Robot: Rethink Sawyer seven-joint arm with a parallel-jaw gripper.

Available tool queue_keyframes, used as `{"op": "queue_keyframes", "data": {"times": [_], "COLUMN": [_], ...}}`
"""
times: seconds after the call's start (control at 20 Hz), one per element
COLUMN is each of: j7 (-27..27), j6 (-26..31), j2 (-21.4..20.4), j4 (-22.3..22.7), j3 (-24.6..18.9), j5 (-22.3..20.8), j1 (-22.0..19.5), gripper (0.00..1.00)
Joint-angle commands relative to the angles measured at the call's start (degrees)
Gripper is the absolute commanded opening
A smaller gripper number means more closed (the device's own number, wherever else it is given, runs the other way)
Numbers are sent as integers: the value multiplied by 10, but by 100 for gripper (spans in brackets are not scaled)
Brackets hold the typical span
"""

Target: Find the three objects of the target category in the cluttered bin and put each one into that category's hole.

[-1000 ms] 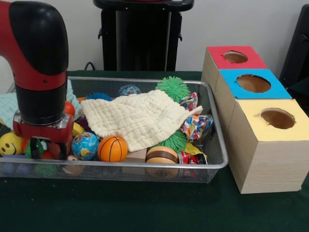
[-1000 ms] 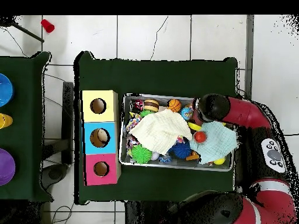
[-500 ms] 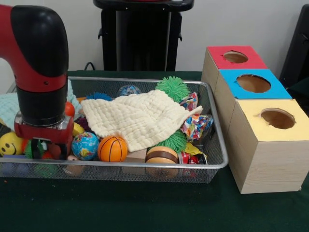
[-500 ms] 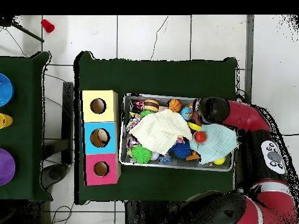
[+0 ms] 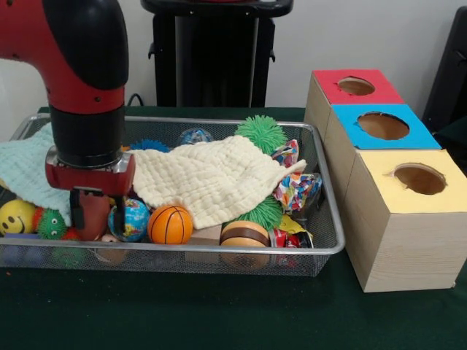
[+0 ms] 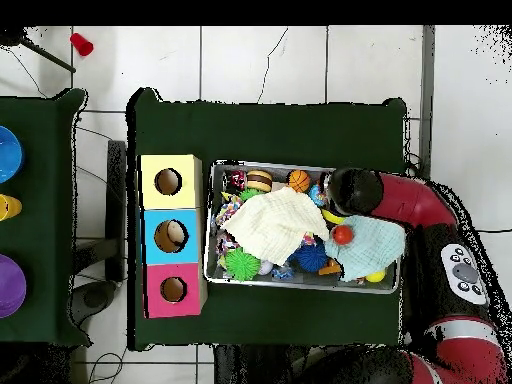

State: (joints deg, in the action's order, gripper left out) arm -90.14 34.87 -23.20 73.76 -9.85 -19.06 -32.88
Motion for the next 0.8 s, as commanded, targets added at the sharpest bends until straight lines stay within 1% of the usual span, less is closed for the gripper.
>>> {"op": "queue_keyframes", "data": {"times": [0.05,0.1,0.15,0.2,0.3,0.55,0.75,0.8], "j7": [-58,-63,-65,-62,-56,-57,-62,-67], "j6": [49,40,46,31,27,-2,3,0], "j2": [-11,-2,12,26,48,74,98,98], "j4": [49,49,45,37,23,12,1,2], "j3": [-20,-23,-24,-26,-26,-12,-3,2], "j5": [33,37,45,44,47,39,37,35], "j1": [14,13,12,11,10,16,20,23], "gripper": [100,100,100,100,100,100,100,100]}}
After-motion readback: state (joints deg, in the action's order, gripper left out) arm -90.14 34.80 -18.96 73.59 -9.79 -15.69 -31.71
